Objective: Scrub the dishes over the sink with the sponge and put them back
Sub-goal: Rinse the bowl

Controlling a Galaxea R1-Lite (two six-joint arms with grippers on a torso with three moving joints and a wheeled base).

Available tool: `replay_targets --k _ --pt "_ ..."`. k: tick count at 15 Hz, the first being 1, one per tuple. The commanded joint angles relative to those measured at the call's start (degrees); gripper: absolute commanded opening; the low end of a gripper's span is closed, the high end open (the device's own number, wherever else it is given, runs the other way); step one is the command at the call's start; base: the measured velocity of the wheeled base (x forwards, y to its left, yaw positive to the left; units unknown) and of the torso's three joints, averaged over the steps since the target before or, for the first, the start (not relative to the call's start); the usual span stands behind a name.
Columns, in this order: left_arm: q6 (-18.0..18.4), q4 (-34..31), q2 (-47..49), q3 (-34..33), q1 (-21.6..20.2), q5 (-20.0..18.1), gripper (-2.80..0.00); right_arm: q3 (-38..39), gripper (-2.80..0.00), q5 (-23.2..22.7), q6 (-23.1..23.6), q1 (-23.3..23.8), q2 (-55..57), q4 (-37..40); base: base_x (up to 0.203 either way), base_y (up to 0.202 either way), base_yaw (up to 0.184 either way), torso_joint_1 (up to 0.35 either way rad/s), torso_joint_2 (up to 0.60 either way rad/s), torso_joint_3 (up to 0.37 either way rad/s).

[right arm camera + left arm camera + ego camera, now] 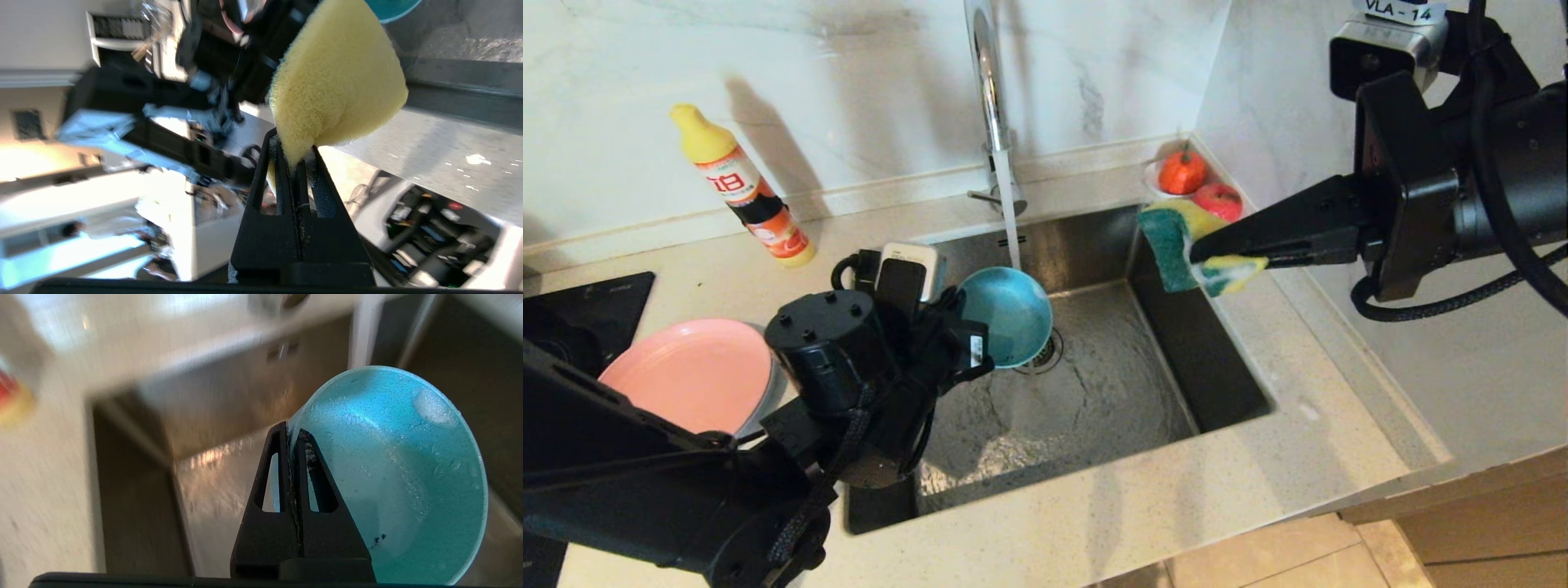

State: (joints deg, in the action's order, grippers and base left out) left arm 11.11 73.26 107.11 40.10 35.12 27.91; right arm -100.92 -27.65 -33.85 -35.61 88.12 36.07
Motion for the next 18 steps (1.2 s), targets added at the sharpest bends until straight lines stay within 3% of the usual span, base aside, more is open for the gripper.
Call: replay_targets --k 1,4,7,12,18 --pt "-2.9 -3.3 2.0 2.4 -1.7 0.2 -2.80 1.7 -2.80 -0.2 1.0 0.5 -1.0 0.1 0.000 0.000 0.000 0.000 0.00 0.000" --pt "-12.0 -11.8 4.6 10.1 -3.6 0.8 -2.80 2.7 -2.80 -0.2 1.2 0.6 -1.7 0.2 0.000 0.000 0.000 0.000 0.00 0.000" --pt "-16.9 -16.8 6.1 14.5 -5.3 0.8 -2.80 3.8 -2.80 -0.2 1.2 0.8 -2.0 0.0 0.000 0.000 0.000 0.000 0.00 0.000" --pt "-23.3 -18.8 9.9 22.4 -8.7 1.0 -2.80 5.1 -2.80 -0.1 1.4 1.2 -2.3 -0.2 0.000 0.000 0.000 0.000 0.00 0.000" --pt "-28.8 -22.6 9.7 21.6 -8.3 0.7 -2.80 7.1 -2.80 -0.2 1.4 1.3 -3.1 -0.7 0.000 0.000 0.000 0.000 0.00 0.000"
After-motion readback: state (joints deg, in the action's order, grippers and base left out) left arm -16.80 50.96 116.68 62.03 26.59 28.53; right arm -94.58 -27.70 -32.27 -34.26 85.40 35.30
